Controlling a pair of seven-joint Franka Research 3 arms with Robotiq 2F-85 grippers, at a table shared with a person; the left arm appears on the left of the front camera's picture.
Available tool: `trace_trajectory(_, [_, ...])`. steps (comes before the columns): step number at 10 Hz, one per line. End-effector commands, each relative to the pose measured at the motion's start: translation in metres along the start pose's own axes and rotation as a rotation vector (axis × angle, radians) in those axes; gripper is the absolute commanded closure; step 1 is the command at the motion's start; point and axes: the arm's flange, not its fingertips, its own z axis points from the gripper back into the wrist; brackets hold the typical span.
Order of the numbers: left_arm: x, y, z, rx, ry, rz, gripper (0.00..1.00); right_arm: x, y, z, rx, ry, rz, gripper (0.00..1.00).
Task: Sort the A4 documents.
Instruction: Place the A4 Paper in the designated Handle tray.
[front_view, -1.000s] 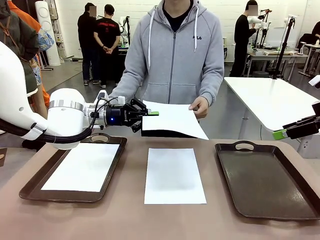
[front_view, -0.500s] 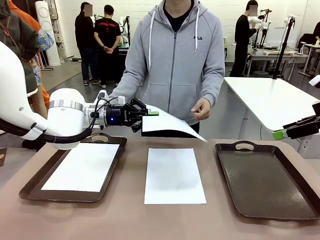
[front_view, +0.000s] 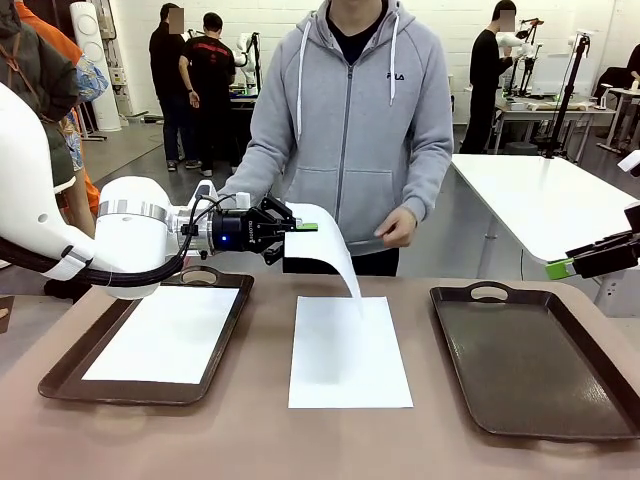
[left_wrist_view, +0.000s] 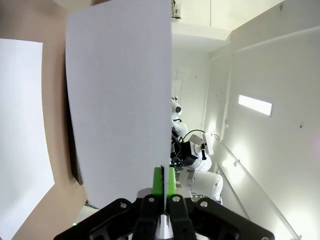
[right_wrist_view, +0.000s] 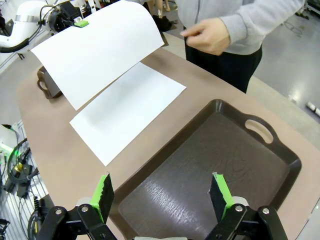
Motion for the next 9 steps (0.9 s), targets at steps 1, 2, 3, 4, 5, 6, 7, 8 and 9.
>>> trace_trajectory(1, [-0.005,-0.012,0.005,0.091,0.082,-0.083,0.99,0.0,-0.002,-0.004,0.016,-0.022,0.007,0.0])
trace_trajectory(2, [-0.01,-0.026,0.02,0.19,0.121,-0.134,0.99,0.0,-0.002,-0.004,0.016,-0.022,0.007,0.0])
trace_trajectory(3, [-0.014,-0.034,0.037,0.248,0.146,-0.161,0.99,0.0,-0.002,-0.004,0.016,-0.022,0.007,0.0])
trace_trajectory(4, [-0.016,-0.038,0.055,0.284,0.162,-0.169,0.99,0.0,-0.002,-0.004,0.016,-0.022,0.007,0.0])
trace_trajectory(5, [-0.016,-0.038,0.072,0.325,0.17,-0.162,0.99,0.0,-0.002,-0.004,0.016,-0.022,0.007,0.0])
trace_trajectory(6, [-0.015,-0.035,0.088,0.366,0.187,-0.144,0.99,0.0,-0.002,-0.004,0.016,-0.022,0.007,0.0])
trace_trajectory(7, [-0.014,-0.026,0.104,0.432,0.216,-0.138,0.99,0.0,-0.002,-0.004,0.016,-0.022,0.007,0.0])
trace_trajectory(8, [-0.01,-0.015,0.116,0.444,0.24,-0.124,0.99,0.0,-0.002,-0.004,0.016,-0.022,0.007,0.0])
trace_trajectory(9, [-0.006,-0.004,0.128,0.446,0.252,-0.115,0.99,0.0,-0.002,-0.004,0.016,-0.022,0.007,0.0])
